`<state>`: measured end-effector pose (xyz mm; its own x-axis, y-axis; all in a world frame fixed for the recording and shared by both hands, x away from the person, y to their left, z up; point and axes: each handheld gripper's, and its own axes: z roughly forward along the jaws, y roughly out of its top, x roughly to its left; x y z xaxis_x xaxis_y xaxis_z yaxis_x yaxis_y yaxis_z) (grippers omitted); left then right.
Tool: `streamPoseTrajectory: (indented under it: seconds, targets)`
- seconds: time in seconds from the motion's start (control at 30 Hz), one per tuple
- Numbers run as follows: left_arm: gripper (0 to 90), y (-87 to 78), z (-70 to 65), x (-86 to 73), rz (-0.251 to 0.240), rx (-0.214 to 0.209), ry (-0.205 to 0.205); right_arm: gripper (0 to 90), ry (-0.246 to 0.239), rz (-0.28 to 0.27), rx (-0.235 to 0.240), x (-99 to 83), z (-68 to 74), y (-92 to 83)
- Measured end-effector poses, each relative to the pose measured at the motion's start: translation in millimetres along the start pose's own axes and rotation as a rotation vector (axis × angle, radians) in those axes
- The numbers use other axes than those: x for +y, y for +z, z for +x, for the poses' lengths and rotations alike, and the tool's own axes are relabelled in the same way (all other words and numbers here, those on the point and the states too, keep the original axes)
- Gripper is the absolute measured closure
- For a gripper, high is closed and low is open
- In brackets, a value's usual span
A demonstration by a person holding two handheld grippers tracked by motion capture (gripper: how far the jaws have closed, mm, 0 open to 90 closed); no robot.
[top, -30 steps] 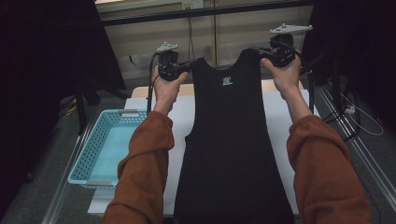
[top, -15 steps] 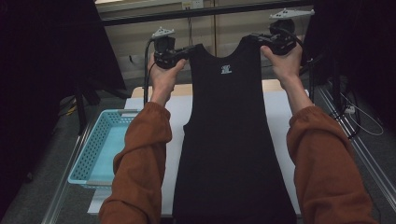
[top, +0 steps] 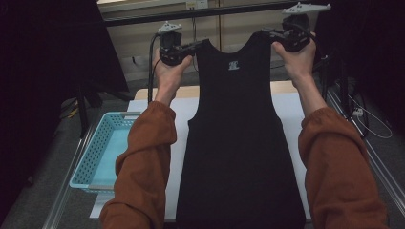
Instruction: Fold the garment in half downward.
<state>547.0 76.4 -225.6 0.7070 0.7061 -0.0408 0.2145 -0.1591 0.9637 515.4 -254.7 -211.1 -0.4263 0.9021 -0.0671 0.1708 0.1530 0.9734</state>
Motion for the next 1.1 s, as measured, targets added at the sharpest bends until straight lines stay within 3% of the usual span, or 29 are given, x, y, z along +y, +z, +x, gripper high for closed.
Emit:
streamPoseTrajectory:
  seconds: [0.07,0.17,0.23,0.6,0.83,1.1]
  targets:
    - [86.0,0.2,1.5,-8.2,-0.006,-0.013,-0.022,87.9,0.018,0.005,0.015,-12.7,0.0,0.5]
    - [86.0,1.0,0.9,-22.0,0.01,-0.023,-0.024,87.9,0.044,0.008,0.04,-30.0,-1.4,0.0]
    - [86.0,0.5,-0.7,-31.8,0.001,-0.051,-0.044,87.9,0.056,0.017,0.053,-40.8,-1.6,-1.5]
    - [85.9,-16.2,-23.7,-66.4,0.0,-0.101,-0.036,87.9,0.111,-0.011,0.128,-81.6,3.8,-26.5]
    - [85.9,-33.8,-40.6,-81.5,0.004,-0.132,-0.004,87.9,0.096,-0.01,0.162,-98.4,16.0,-45.9]
    - [85.9,-57.5,-50.1,-96.1,-0.015,-0.14,-0.002,87.9,0.045,-0.011,0.2,-96.9,36.6,-71.7]
